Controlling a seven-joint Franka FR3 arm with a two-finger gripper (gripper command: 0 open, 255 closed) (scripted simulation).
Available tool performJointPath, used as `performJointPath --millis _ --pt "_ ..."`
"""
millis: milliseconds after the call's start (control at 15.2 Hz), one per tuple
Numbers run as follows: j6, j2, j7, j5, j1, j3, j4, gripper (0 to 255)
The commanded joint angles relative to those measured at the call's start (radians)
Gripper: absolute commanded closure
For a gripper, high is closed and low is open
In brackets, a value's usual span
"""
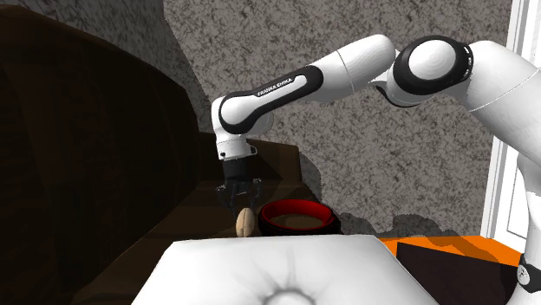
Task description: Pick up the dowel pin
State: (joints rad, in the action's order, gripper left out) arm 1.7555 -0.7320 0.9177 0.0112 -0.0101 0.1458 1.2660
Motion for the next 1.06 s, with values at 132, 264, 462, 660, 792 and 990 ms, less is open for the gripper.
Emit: performJointPath --millis 132,264,462,660,792,990 --pt "-0.038 0.015 0.002 -0.002 0.001 0.002 -0.023 255" --pt "-0.06 0.022 0.003 -0.003 0.001 0.003 -0.038 255" --pt "-0.094 0.031 0.005 -0.004 0.002 0.003 -0.063 255" --pt "-0.13 0.039 0.006 -0.004 0.002 0.004 -0.091 255" --pt "-0.154 0.042 0.007 -0.005 0.003 0.005 -0.112 255" --pt "-0.169 0.044 0.008 -0.005 0.003 0.005 -0.125 255"
